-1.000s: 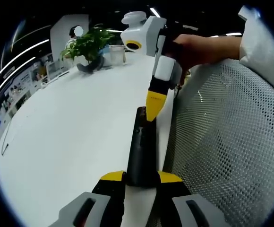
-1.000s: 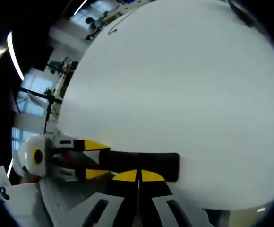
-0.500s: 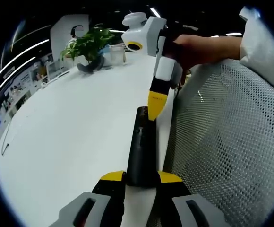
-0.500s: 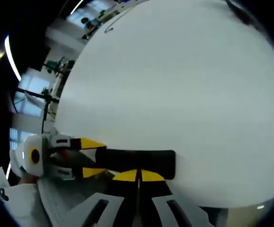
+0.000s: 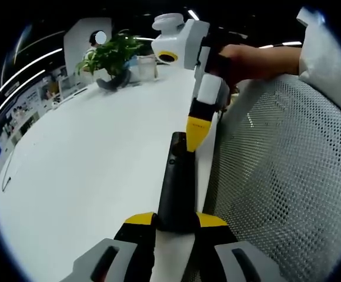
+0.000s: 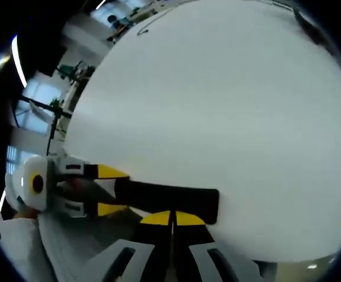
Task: Press the specified remote control buttons in sequence, fully releasing each button before pressing the next.
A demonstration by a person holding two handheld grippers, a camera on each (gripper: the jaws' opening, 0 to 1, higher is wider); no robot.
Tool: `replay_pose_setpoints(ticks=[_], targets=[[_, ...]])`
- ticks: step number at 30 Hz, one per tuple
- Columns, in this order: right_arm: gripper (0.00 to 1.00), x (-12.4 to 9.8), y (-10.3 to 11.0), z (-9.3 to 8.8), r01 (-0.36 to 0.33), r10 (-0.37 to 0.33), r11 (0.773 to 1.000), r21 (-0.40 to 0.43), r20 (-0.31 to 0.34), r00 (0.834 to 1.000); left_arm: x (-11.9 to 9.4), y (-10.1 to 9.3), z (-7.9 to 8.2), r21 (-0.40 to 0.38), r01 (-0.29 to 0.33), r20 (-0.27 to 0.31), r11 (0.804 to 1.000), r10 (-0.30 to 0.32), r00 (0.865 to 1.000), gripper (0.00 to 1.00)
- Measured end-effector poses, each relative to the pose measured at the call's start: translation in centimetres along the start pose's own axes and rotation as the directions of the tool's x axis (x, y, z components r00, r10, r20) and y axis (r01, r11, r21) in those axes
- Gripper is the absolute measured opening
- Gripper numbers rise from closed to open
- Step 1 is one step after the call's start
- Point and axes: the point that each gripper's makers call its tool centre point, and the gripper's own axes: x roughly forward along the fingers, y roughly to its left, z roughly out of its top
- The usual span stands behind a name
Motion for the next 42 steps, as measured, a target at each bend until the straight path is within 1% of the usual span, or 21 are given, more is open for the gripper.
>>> replay_pose_setpoints(ticks=[3, 5, 13, 21, 22, 23, 24, 28, 30, 32, 36, 39, 42], targets=[[0.00, 0.1, -0.1, -0.1, 0.037, -0.037, 0.998, -0.060, -0.002, 0.999, 0.0, 0.0, 0.0, 0.000, 0.000, 0.002, 1.000, 0.000, 1.000, 0.25], [0.00, 0.1, 0.0, -0.1, 0.045, -0.045, 0.996, -0.074, -0.004, 0.999, 0.0, 0.0, 0.0, 0.000, 0.001, 0.003, 1.000, -0.001, 1.000, 0.25], [0.00, 0.0, -0.1, 0.0, 0.035, -0.035, 0.998, -0.052, 0.000, 0.999, 0.0, 0.0, 0.0, -0.001, 0.002, 0.007, 1.000, -0.002, 1.000, 0.25], [0.00, -0.1, 0.0, 0.1, 0.019, -0.019, 1.000, -0.011, -0.003, 1.000, -0.1, 0.0, 0.0, 0.007, 0.005, 0.017, 1.000, -0.005, 1.000, 0.25], [0.00, -0.1, 0.1, 0.3, 0.014, -0.014, 1.000, -0.008, 0.009, 1.000, -0.1, 0.0, 0.0, 0.008, 0.005, 0.018, 1.000, -0.005, 1.000, 0.25], [0.00, -0.2, 0.5, 0.9, 0.000, 0.000, 1.000, -0.012, 0.043, 0.999, -0.1, 0.0, 0.0, 0.009, 0.006, 0.019, 1.000, -0.006, 1.000, 0.25], [0.00, -0.3, 0.6, 1.2, -0.006, 0.007, 1.000, -0.014, 0.060, 0.998, -0.1, 0.0, 0.0, 0.010, 0.006, 0.019, 1.000, -0.006, 1.000, 0.25], [0.00, -0.2, 0.4, 1.2, 0.015, -0.014, 1.000, -0.022, 0.058, 0.998, -0.1, 0.0, 0.0, 0.010, 0.007, 0.021, 1.000, -0.007, 1.000, 0.25], [0.00, 0.0, 0.4, 1.7, 0.025, -0.022, 0.999, -0.047, 0.076, 0.997, -0.1, 0.0, 0.0, 0.012, 0.007, 0.022, 1.000, -0.007, 1.000, 0.25], [0.00, 0.3, 0.2, 1.6, 0.036, -0.031, 0.997, -0.062, 0.069, 0.997, 0.0, 0.0, 0.0, 0.013, 0.007, 0.022, 1.000, -0.008, 1.000, 0.25], [0.00, 0.2, 0.3, 1.5, 0.056, -0.048, 0.995, -0.084, 0.091, 0.995, -0.1, 0.0, 0.0, 0.008, 0.007, 0.025, 1.000, -0.007, 1.000, 0.25], [0.00, 0.3, 0.2, 1.7, 0.074, -0.066, 0.995, -0.067, 0.111, 0.992, 0.0, 0.0, 0.0, 0.007, 0.005, 0.026, 1.000, -0.005, 1.000, 0.25], [0.00, 0.3, 0.3, 1.7, 0.107, -0.101, 0.993, -0.039, 0.136, 0.986, 0.0, 0.0, 0.0, 0.004, 0.004, 0.029, 1.000, -0.004, 1.000, 0.25]])
